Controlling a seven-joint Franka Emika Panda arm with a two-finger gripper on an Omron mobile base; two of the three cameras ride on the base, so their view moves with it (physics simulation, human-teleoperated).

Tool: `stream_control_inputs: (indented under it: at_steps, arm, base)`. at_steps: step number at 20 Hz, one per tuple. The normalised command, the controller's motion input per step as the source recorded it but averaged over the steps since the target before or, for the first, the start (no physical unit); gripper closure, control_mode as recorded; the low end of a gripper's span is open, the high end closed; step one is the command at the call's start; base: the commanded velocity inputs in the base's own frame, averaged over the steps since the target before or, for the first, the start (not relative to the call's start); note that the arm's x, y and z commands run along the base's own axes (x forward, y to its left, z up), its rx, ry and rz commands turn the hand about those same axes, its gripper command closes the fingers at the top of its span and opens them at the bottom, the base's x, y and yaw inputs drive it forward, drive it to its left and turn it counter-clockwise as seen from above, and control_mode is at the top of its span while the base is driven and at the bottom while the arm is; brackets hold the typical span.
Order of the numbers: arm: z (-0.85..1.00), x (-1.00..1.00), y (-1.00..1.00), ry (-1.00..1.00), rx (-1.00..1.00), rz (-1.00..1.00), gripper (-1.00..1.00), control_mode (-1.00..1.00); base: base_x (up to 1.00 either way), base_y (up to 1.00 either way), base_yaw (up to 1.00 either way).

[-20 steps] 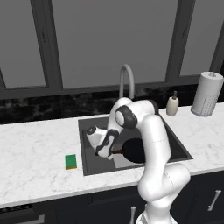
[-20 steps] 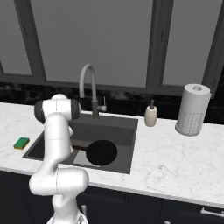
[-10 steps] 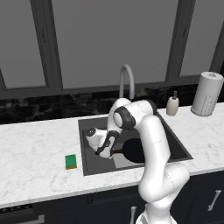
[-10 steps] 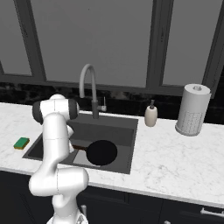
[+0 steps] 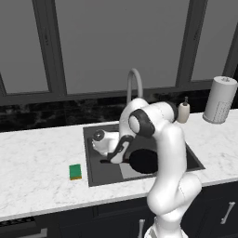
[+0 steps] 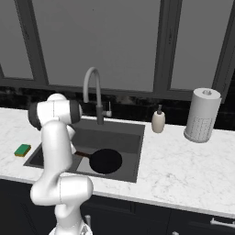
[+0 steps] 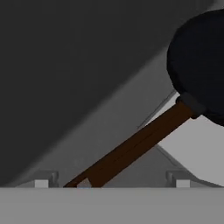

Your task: Pick the pan and sponge and place them into the sink. Then turn on the water.

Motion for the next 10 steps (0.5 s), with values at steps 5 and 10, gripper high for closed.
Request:
stream_control_inputs:
  at_steps: [5, 10]
  arm:
    - [0.53, -0.90, 0.00, -0.24, 0.11, 0.00, -1.00, -1.00]
    - [0.91, -0.98, 0.00, -0.34, 0.10, -0.07, -1.00, -1.00]
  base:
    - [0.00, 0.00, 0.00]
    - [0.00, 0.00, 0.00]
